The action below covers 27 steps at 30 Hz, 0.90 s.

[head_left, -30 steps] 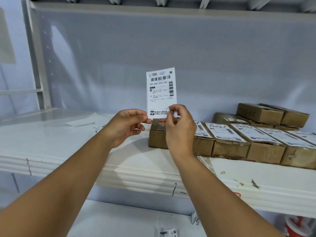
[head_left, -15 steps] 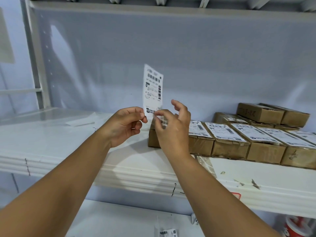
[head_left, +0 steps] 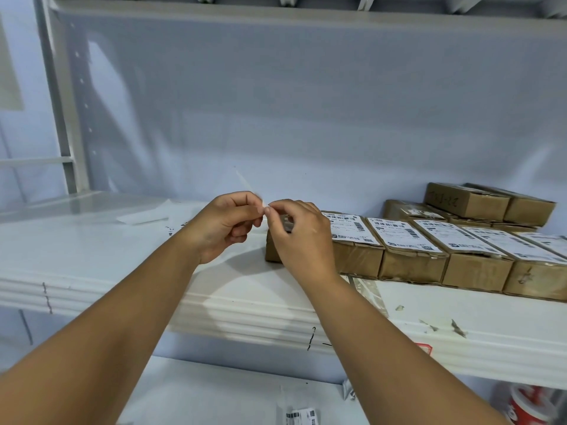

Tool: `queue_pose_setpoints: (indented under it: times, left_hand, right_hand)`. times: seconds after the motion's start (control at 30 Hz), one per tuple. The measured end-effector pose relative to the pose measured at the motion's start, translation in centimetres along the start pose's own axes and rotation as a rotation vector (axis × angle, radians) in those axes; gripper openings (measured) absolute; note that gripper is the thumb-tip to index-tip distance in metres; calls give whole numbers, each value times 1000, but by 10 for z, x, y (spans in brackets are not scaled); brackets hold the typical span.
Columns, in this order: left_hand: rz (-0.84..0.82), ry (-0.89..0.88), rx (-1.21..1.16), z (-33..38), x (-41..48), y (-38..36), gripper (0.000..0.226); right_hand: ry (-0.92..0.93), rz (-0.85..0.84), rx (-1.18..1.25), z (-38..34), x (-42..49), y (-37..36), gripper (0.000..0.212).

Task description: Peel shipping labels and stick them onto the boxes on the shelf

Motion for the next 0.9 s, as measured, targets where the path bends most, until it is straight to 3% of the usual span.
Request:
queue_pose_setpoints:
  times: [0.07,0.17,0.33,0.63,0.9]
  left_hand:
    - [-23,1,8,1,-1,-1,16]
    - [-26,10,28,0,-1,-3,30]
    - [23,11,-98,2,-3,-3,27]
    - [302,-16,-571,2,-2,10,21]
    - [561,-84,-576,-8,1,37,16]
  right_hand:
    - [-48,-35,30,2,0,1,12]
    - [-115,-49,104,3,0,3,13]
    - [-176,70,154,8,2,10,14]
    - [-251,179,247,15,2,17,16]
    - [-313,179,436,13,-1,21,22]
Point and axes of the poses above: each hand's wrist, its own x-axis towards the middle knuckle, its own y-axis out of the back of the hand, z = x × y, the point moved 5 cm from there along x, towards the middle knuckle, and after that the axes turned 5 degrees about -z, right-handed, at the moved point
